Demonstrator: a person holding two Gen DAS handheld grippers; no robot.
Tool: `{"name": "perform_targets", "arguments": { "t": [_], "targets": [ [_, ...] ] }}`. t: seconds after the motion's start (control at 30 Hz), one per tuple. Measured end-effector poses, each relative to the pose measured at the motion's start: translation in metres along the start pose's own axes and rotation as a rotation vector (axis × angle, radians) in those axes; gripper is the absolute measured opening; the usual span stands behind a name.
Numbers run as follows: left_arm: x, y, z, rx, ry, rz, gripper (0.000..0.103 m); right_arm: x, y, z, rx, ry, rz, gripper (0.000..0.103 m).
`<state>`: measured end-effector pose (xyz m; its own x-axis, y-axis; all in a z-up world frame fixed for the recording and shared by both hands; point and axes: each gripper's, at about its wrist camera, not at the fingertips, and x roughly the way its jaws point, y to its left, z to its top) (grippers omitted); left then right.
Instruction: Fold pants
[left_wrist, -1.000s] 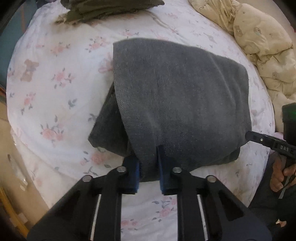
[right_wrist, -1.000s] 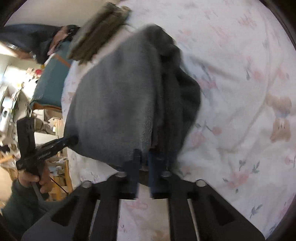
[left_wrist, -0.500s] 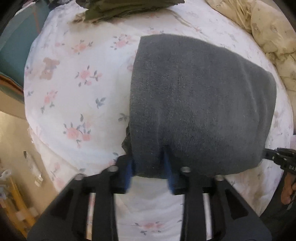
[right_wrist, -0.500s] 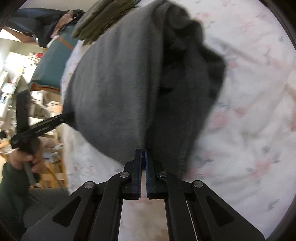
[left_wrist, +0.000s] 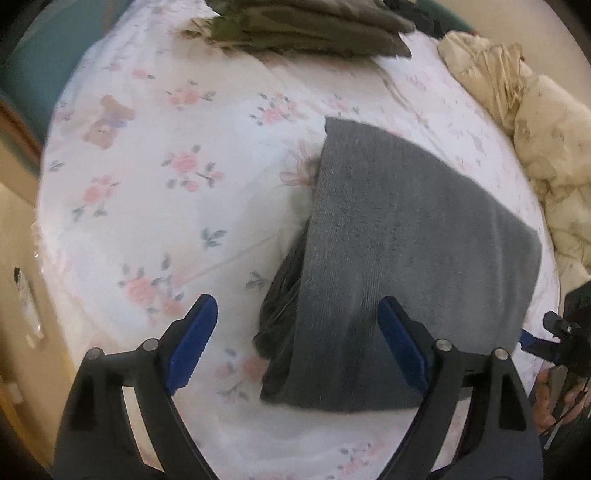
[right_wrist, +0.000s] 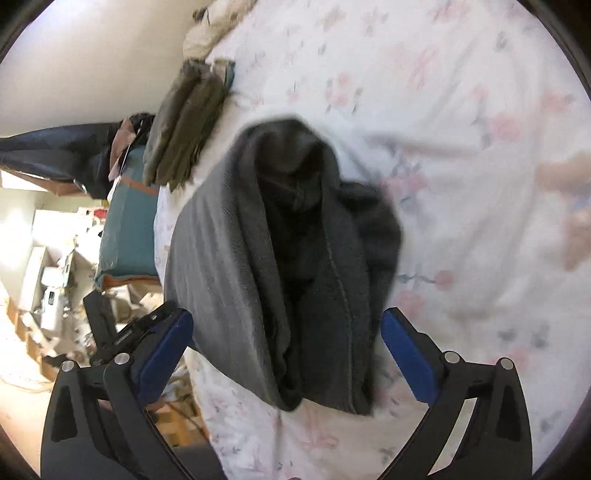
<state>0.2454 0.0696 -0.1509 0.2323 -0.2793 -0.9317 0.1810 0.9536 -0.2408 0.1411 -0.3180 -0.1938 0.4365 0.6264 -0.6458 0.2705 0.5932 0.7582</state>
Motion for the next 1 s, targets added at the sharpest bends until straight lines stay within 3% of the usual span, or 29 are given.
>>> {"name": "perform_targets", "arguments": {
  "t": [0.07,0.17,0.23,0.3,0.37,0.4,0.47,0.5,0.53,0.57,0.6,0.63,0.8,0.9,1.0],
  "targets": [
    [0.01,-0.002,-0.001,0.028,0.016,-0.017,0.088,0.017,0.005,0.001,-0.036,0.008,-0.037,0.103],
    [0.02,-0.012,-0.009,0.157,-0.01,0.008,0.089,0.047,-0.003,0.005,-0.051,0.046,-0.093,0.103],
    [0.023,-0.007,-0.008,0.12,0.015,-0.043,0.086,0.046,-0.002,0.007,-0.074,0.007,-0.079,0.103],
    [0.031,0.003,-0.009,0.034,0.081,-0.166,0.085,0.045,0.0,0.007,-0.056,0.005,-0.036,0.102],
    [0.031,0.005,-0.012,0.034,0.074,-0.196,0.085,0.045,0.005,0.007,-0.038,0.04,0.083,0.102],
    [0.03,0.005,-0.015,0.068,0.063,-0.206,0.085,0.046,0.008,0.007,-0.05,0.044,0.092,0.101],
    [0.03,0.004,-0.017,0.086,0.054,-0.211,0.081,0.052,0.013,0.006,-0.094,0.056,0.023,0.088],
    [0.03,0.003,-0.017,0.09,0.056,-0.208,0.077,0.058,0.011,0.005,-0.111,0.076,-0.039,0.077],
    [0.027,-0.002,-0.017,0.1,0.055,-0.201,0.06,0.061,0.012,0.007,-0.109,0.072,-0.048,0.068],
    [0.023,-0.008,-0.017,0.114,0.049,-0.209,0.036,0.058,0.011,0.008,-0.115,0.059,-0.048,0.062],
    [0.022,-0.017,-0.016,0.142,0.046,-0.208,0.034,0.053,0.014,0.008,-0.123,0.045,-0.033,0.046],
    [0.016,-0.024,-0.017,0.183,0.036,-0.203,0.031,0.05,0.016,0.009,-0.132,0.039,-0.022,0.039],
    [-0.007,-0.044,-0.03,0.185,0.055,-0.307,0.029,0.018,0.029,0.035,-0.157,0.026,-0.006,0.029],
    [-0.026,-0.073,-0.053,0.202,0.096,-0.317,0.029,0.003,0.032,0.05,-0.171,0.092,-0.028,0.029],
    [-0.031,-0.092,-0.074,0.135,0.166,-0.276,0.03,0.0,0.027,0.054,-0.197,0.207,-0.087,0.029]
  ]
}}
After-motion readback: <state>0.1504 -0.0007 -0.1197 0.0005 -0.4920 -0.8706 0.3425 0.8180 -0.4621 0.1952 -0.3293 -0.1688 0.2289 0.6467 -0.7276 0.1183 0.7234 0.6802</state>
